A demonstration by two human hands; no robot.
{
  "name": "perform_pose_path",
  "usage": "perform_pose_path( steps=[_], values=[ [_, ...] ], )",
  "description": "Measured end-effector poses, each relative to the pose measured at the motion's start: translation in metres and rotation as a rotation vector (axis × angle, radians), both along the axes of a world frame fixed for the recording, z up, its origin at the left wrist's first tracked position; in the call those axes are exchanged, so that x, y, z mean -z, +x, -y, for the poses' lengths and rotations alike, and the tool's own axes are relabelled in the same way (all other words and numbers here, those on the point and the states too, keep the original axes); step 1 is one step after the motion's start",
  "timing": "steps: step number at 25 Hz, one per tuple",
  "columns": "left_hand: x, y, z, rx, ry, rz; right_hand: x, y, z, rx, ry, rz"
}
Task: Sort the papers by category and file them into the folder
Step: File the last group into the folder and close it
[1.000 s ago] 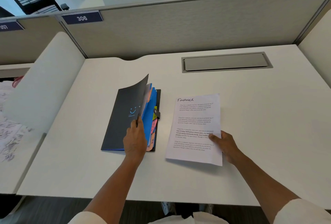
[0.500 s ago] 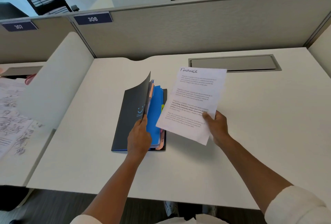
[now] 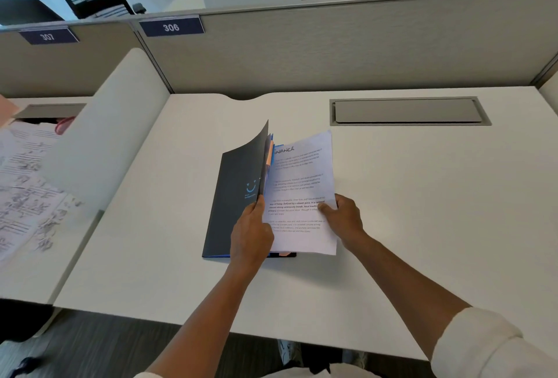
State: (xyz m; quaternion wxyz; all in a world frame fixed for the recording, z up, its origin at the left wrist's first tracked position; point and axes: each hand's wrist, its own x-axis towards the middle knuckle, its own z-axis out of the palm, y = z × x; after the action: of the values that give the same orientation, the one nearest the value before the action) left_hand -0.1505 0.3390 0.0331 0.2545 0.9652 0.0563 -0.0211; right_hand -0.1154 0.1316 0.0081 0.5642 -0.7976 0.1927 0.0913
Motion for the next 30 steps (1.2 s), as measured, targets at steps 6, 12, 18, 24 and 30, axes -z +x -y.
perform_pose_path(
  steps=[6,12,18,24,30],
  values=[
    [0.002,-0.013,0.017,0.048,0.008,-0.006,-0.004,0.000,-0.005,-0.039,-0.006,-0.035],
    [0.003,-0.020,0.030,0.050,-0.051,-0.010,-0.003,-0.008,-0.004,-0.044,0.068,-0.117],
    [0.002,-0.020,0.033,0.034,-0.069,-0.035,0.000,-0.019,0.003,0.007,-0.007,-0.150],
    [-0.002,-0.024,0.044,0.040,-0.067,-0.040,-0.002,-0.017,-0.008,-0.051,-0.053,-0.102],
    [-0.007,-0.028,0.052,0.049,-0.027,-0.055,0.006,-0.010,-0.025,-0.176,-0.203,-0.040]
  ],
)
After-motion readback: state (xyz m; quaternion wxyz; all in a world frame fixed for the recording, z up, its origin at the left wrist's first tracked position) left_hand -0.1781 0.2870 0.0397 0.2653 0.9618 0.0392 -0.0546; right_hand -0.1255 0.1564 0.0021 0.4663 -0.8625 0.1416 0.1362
